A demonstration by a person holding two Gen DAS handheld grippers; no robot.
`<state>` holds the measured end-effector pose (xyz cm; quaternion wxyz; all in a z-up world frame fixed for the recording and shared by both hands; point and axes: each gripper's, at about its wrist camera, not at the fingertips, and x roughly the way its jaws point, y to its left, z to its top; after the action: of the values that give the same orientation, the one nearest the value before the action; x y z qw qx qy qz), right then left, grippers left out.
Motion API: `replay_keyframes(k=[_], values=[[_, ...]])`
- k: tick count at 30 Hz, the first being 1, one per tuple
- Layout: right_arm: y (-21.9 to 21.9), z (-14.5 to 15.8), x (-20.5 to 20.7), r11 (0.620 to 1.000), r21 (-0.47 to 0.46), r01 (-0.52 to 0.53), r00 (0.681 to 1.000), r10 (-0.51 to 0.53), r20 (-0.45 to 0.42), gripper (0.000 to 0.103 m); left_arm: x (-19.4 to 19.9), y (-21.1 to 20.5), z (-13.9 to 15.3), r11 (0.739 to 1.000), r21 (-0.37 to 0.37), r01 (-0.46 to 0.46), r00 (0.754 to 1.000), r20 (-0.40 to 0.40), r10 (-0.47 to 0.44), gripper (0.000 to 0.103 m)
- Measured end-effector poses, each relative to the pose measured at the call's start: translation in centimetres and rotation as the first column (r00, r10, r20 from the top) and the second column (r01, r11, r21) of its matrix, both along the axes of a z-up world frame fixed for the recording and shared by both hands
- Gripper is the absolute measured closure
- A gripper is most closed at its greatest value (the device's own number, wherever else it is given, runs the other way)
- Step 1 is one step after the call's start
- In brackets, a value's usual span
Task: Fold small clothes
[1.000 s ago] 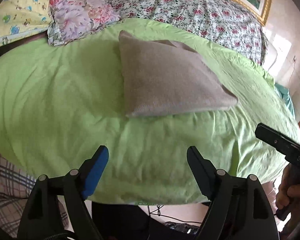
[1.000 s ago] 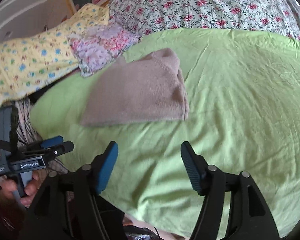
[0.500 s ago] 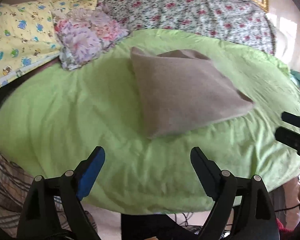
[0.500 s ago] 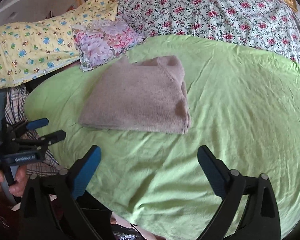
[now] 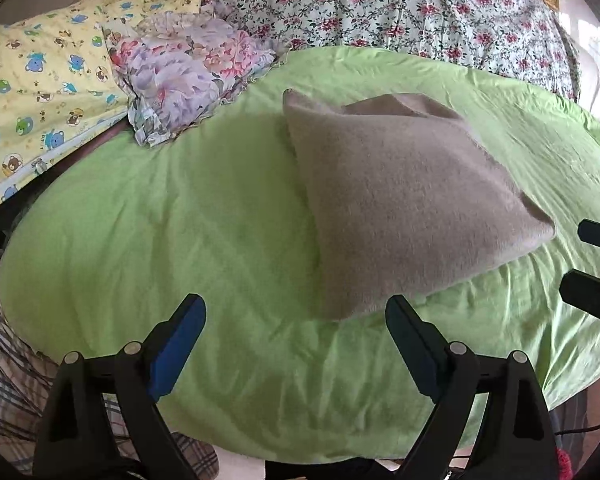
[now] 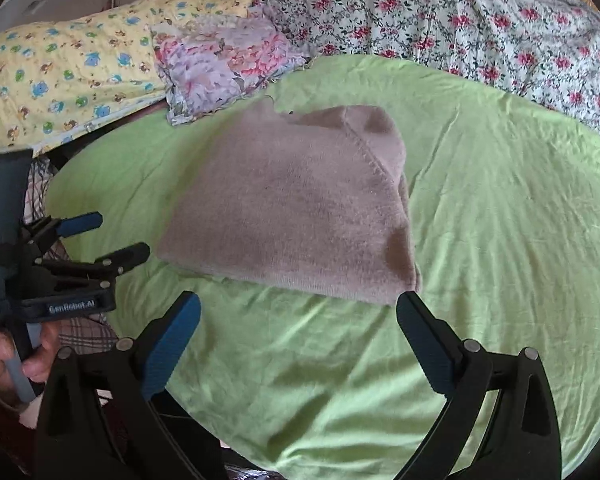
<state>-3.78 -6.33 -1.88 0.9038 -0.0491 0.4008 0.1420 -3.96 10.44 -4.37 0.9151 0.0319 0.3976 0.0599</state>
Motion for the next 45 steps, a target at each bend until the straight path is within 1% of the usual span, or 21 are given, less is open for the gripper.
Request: replay_keyframes(k=[4,9,12,19,22,29,35,40,45], values=[[0.2,0.4,1.4,1.000,-0.001,0.003,1.000,-0.003,-0.006,0.005,0.8,-0.2,0.3,1.000,-0.008,-0.009,1.000,0.008,0.009,0.011],[0.6,0.5,3.5,0.999,-0.040,-0.025,0.999,0.024,-0.024,0.005,1.3,-0.8,0.8,1.000,-0.018,-0.009,1.000,0.022,0.009,0.011],[0.6,0.7,4.2,0.999,-0.023,-0.030,0.999,0.029,-0.030,0.004,1.4,-1.0,1.0,1.000,-0.021,-0.011,1.000,0.028,0.011,0.011],[0.8,0.8,5.1,0.999,-0.025,-0.038,0.999,0.037,-0.028,0.005,2.1,-0.9,1.0,0.999,-0.042,-0.014,0.999,0.035,0.015,0.010],[0.6,0.6,5.6,0.999,-0.015,-0.030,0.999,0.030,-0.035,0.004,2.2,-0.9,1.1,0.998,-0.061,-0.016,0.999,0.042,0.019,0.010],[0.1,0.4,6.0,1.000,0.013,-0.023,0.999,0.023,-0.040,0.005,2.4,-1.0,1.2,0.997,-0.074,-0.016,0.998,0.055,0.020,0.010],[-0.2,0.4,6.2,1.000,0.013,-0.019,0.999,0.020,-0.032,0.005,2.8,-1.2,1.2,0.998,-0.065,-0.019,0.998,0.059,0.022,0.010],[-1.0,0.3,6.5,0.999,0.046,-0.008,0.999,0.009,-0.035,0.004,2.8,-1.5,1.1,0.998,-0.062,-0.017,0.998,0.055,0.020,0.010],[-1.0,0.1,6.5,0.998,0.060,0.000,1.000,0.001,-0.027,0.005,2.8,-2.0,1.1,0.998,-0.060,-0.010,0.998,0.059,0.013,0.010]])
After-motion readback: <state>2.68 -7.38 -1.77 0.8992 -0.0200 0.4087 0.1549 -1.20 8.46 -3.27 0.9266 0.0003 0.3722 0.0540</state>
